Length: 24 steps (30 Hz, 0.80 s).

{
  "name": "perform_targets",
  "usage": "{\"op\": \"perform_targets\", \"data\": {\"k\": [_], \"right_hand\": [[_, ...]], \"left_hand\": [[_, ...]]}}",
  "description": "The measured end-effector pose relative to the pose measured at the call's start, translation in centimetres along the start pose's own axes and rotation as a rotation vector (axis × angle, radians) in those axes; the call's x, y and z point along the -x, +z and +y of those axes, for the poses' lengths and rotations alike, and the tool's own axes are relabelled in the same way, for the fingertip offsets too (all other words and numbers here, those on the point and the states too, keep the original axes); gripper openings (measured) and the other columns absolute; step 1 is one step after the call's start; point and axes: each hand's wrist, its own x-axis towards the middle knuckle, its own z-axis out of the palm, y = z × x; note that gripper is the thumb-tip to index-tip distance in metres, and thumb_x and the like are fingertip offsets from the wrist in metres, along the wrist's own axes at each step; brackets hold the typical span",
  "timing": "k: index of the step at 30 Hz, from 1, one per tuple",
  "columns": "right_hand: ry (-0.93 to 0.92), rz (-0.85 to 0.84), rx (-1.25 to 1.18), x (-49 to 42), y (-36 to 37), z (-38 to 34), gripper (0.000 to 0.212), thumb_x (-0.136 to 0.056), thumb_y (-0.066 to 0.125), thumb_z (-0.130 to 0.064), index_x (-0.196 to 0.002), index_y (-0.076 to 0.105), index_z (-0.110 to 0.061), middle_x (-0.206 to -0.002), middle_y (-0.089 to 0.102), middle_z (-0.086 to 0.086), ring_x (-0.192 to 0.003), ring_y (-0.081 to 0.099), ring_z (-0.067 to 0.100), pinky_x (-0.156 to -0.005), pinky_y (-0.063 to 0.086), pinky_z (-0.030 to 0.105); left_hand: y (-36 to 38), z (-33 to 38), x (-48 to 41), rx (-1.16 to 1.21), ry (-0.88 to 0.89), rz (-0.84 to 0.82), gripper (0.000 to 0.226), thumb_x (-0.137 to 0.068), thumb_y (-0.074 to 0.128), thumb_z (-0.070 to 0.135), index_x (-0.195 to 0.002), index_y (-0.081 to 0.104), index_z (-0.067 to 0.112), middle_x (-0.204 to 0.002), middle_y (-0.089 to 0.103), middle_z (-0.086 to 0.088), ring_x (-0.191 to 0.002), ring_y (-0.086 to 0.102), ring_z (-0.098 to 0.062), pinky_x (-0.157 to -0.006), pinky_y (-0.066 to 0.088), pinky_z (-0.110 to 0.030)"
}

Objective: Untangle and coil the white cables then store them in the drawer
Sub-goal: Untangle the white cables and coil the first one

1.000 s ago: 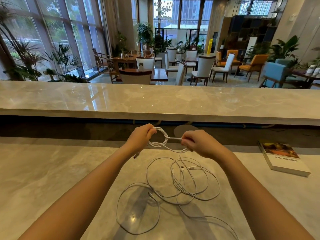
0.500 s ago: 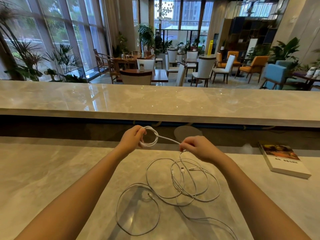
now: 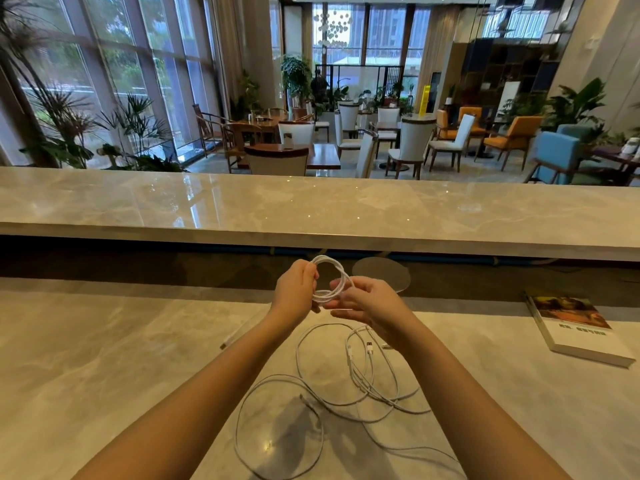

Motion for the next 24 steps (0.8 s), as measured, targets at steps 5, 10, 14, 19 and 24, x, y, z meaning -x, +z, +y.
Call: {"op": "perform_targets", "data": {"k": [5,10,14,19,24], "right_hand": [[-0.117,0.121,0.157,-0.2,1.1,-0.2,0.018,-0.089,0.059,-0.018,-0.106,0.062,-0.014,-0.100,0.068,0.009,-0.094,0.065,0.018,-0.077,0.053,0.025],[-0.156,0.229,0.088,-0.7,1.4,0.1,0.016,-0.088,0.058,-0.013,-0.102,0.066,-0.016,-0.098,0.068,0.005,-0.092,0.063,0.015,-0.073,0.048,0.021],[-0.011,0.204,-0.143,-1.1,0.6,0.8,0.014,-0.079,0.060,-0.005,-0.087,0.070,-0.012,-0.088,0.069,0.008,-0.089,0.061,0.021,-0.074,0.047,0.028],[0.113,0.378,-0.176,-1.9,-0.1,1.6,0.015,-0.087,0.053,-0.010,-0.082,0.067,-0.007,-0.073,0.063,0.005,-0.074,0.056,0.016,-0.068,0.045,0.028],[0.149,0.389,-0.113,-2.2,-0.9,1.8,0.014,-0.089,0.054,-0.013,-0.083,0.064,-0.006,-0.074,0.055,0.007,-0.073,0.050,0.017,-0.067,0.044,0.029]], "left_hand": [[0.5,-0.2,0.4,-0.103,0.092,0.073,0.024,-0.101,0.032,0.025,-0.086,0.048,0.015,-0.079,0.057,-0.004,-0.068,0.060,-0.020,-0.059,0.053,-0.034],[1.0,0.1,0.0,0.038,-0.009,0.071,0.020,-0.100,0.036,0.022,-0.098,0.053,0.013,-0.087,0.060,-0.004,-0.077,0.061,-0.015,-0.067,0.053,-0.028],[0.9,0.4,-0.9,0.383,-0.316,-0.032,0.021,-0.097,0.045,0.019,-0.107,0.057,0.006,-0.098,0.063,-0.014,-0.086,0.064,-0.022,-0.073,0.054,-0.028],[0.5,1.3,0.5,1.106,-0.602,-0.182,0.019,-0.094,0.049,0.011,-0.102,0.061,-0.001,-0.076,0.060,-0.011,-0.070,0.060,-0.018,-0.075,0.052,-0.030],[0.5,1.3,0.9,0.993,-0.543,-0.357,0.020,-0.091,0.052,0.016,-0.105,0.056,0.003,-0.064,0.048,-0.004,-0.060,0.049,-0.014,-0.071,0.046,-0.027]]}}
